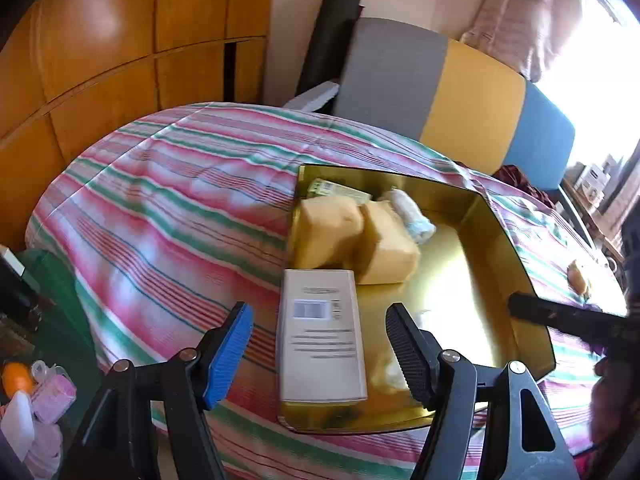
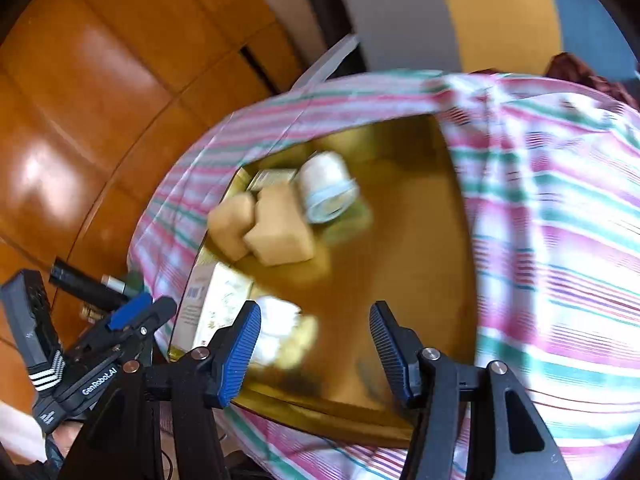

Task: Organize objects
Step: 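Carry the white plastic ball into the gold tray and release it with the right tool, then move both tools back to the items and grasp a purple packet with the left tool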

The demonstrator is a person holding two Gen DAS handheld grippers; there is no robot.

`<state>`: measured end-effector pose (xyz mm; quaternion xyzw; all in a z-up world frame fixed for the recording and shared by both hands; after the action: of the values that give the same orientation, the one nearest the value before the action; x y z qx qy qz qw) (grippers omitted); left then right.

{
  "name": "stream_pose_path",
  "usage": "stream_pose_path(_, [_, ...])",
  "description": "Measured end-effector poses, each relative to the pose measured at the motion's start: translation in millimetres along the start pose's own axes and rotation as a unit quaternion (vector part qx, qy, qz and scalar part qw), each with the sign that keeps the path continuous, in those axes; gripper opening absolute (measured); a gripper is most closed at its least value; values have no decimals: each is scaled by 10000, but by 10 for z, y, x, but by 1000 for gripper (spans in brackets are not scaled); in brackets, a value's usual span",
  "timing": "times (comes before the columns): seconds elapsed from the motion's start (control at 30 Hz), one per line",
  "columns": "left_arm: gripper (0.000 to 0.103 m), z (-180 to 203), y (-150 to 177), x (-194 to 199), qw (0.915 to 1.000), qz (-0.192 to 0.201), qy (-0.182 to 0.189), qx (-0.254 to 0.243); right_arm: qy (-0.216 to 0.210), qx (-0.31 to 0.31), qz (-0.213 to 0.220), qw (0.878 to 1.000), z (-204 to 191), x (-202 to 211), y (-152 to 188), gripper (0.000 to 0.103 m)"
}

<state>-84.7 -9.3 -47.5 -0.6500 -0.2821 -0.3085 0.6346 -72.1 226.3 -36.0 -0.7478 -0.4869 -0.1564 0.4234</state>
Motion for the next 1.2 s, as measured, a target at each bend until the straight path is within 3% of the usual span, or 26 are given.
stream_pose_path(0.2, [70, 327, -30, 74, 9994, 54, 190, -287, 563, -447, 435, 9965, 537, 641, 72, 57])
stream_pose_path(0.37, [70, 726, -48, 156, 9963, 110, 438, -732, 1175, -1196, 728, 9832, 1227, 1279, 258, 57])
stream_pose_path(0.57, [70, 1345, -93, 318, 9870, 233, 916, -1299, 1908, -2069, 1347, 9501, 1961, 2198, 532, 57])
stream_pose_path(0.7, [70, 1874, -83, 434, 9757, 310, 1257, -1766, 2270, -2668, 1873, 9177, 2354, 2727, 734, 57])
stream_pose_path(0.87, [72, 2613, 7, 489, 9575, 218, 1607, -2384, 2330, -3114, 2257, 8932, 2671, 3019, 938, 58])
stream_pose_path(1.2, [72, 3877, 280, 451, 9270, -236, 2183, -3040, 1754, -3427, 2926, 8753, 2820, 3149, 1136, 58])
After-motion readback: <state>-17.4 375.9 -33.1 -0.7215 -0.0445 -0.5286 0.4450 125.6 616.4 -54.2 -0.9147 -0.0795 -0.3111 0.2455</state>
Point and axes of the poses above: each gripper's, at about its wrist camera, not at the fingertips, and x roughly against the way its jaws point, z to its right, y to its underside, the point moved 3 cm from there along -x, roughly the way its jaws point, and after that the axes turned 12 degrees about -y, right-handed, at the moved point
